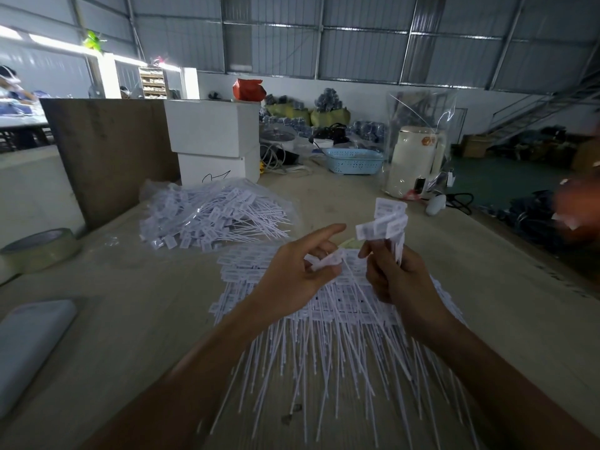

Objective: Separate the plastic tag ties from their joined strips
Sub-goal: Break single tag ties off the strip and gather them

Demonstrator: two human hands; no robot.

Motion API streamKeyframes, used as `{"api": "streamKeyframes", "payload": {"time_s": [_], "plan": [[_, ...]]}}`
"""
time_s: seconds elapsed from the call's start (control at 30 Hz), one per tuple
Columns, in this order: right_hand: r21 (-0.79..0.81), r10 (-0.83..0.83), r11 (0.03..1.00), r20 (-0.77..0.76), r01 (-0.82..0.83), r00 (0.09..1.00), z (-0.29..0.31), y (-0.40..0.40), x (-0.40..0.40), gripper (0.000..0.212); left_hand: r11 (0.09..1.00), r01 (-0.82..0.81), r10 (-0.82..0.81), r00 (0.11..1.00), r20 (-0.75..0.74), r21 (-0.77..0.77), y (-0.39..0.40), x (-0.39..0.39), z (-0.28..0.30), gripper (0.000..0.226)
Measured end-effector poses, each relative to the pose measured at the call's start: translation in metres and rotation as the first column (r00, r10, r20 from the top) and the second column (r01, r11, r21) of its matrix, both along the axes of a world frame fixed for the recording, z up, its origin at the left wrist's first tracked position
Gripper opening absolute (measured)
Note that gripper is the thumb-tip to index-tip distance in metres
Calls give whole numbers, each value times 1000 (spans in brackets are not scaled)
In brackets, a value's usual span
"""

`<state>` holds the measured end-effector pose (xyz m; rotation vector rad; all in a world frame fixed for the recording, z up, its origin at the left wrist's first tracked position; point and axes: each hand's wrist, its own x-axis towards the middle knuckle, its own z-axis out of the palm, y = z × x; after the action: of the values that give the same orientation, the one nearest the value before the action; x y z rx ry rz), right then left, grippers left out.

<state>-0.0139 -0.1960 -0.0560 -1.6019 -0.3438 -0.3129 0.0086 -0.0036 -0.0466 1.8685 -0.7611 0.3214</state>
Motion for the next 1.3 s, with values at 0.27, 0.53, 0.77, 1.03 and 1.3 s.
{"api": "streamKeyframes", "payload": {"time_s": [0.27, 0.53, 0.77, 1.03, 1.3], "plan": [[-170, 2, 985, 25, 2, 1000, 6, 3, -7, 34, 985, 92, -99, 994, -40, -144, -4, -3, 0, 49], [-77, -26, 997, -19, 24, 999, 2, 0, -2, 52, 992, 65, -54, 993, 108, -108, -1, -1, 1, 33], [55, -92, 993, -149, 101, 985, 6, 0, -1, 36, 927, -325, 204, 856, 475, 187, 3, -4, -8, 29], [40, -31, 999, -88, 35, 996, 2, -3, 2, 37, 893, -424, 234, 723, 650, 150, 1, -3, -7, 22], [-5, -38, 999, -28, 38, 999, -3, -7, 5, 38, 900, -394, 239, 803, 545, 185, -3, -5, -9, 21]]}}
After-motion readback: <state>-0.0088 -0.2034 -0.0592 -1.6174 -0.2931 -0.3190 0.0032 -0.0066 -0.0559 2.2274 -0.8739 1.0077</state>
